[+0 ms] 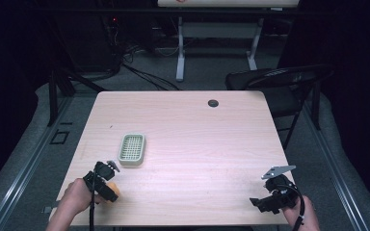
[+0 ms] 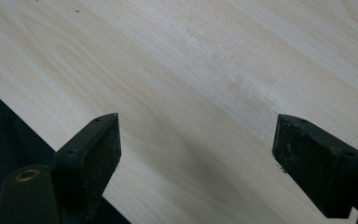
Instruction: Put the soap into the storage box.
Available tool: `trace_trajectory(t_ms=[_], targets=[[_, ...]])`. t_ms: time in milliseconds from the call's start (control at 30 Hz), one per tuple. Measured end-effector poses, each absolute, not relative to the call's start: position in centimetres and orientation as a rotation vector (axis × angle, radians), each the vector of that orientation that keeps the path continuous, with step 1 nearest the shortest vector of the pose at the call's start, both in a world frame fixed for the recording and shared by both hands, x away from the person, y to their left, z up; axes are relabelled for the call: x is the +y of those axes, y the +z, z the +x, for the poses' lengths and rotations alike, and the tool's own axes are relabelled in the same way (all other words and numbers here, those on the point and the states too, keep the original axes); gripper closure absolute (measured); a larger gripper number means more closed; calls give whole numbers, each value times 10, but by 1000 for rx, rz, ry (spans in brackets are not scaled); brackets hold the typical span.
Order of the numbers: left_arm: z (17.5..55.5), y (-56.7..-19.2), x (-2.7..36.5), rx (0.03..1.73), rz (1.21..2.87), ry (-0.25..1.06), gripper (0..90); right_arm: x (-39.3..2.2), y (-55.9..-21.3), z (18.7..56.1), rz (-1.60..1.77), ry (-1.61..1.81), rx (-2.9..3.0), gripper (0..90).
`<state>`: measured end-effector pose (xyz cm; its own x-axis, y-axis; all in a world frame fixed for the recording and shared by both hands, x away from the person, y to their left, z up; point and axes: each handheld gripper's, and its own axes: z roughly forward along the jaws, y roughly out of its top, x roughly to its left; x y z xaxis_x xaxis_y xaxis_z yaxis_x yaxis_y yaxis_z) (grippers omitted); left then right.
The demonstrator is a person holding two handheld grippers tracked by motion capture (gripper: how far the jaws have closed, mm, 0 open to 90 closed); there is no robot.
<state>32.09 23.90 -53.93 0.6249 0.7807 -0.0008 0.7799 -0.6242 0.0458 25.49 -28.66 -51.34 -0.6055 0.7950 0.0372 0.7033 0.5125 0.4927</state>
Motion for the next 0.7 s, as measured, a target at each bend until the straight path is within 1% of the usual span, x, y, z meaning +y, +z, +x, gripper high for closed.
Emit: trace_trajectory(t_ms=[300, 700], targets=[[329, -543, 238, 1352, 2824, -41, 258, -286, -513, 254, 1273, 665, 2574, 151], [329, -544, 236, 1334, 2843, -25, 267, -285, -514, 253, 1275, 662, 2583, 151]])
